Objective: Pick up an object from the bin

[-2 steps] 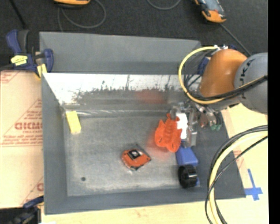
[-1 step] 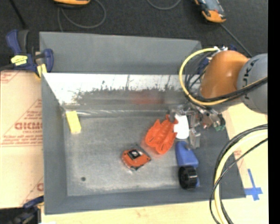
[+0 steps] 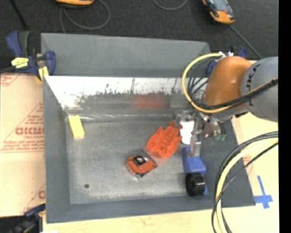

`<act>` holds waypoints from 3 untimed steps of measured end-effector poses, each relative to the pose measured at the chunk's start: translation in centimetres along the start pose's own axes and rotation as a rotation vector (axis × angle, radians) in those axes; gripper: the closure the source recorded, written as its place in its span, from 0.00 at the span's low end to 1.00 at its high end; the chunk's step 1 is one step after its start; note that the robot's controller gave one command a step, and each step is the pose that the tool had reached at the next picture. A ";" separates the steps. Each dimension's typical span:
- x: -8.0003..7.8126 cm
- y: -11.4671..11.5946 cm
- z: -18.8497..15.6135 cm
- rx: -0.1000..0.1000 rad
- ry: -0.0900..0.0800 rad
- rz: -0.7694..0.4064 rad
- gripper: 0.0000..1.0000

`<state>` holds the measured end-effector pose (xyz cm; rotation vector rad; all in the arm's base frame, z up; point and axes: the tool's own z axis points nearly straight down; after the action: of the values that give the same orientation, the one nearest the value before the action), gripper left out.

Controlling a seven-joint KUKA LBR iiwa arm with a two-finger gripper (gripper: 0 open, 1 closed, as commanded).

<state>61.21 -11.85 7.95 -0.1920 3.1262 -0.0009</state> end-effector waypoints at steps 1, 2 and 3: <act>0.3 0.8 0.5 0.000 0.004 0.099 0.00; -1.7 3.0 0.7 0.003 0.004 -0.039 0.00; 3.2 7.3 0.4 0.004 -0.008 0.148 1.00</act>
Offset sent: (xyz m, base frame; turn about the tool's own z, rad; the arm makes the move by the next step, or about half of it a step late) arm 0.0208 0.0471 -0.0095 -0.0695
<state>57.16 -5.03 7.54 0.0403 3.1237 -0.0053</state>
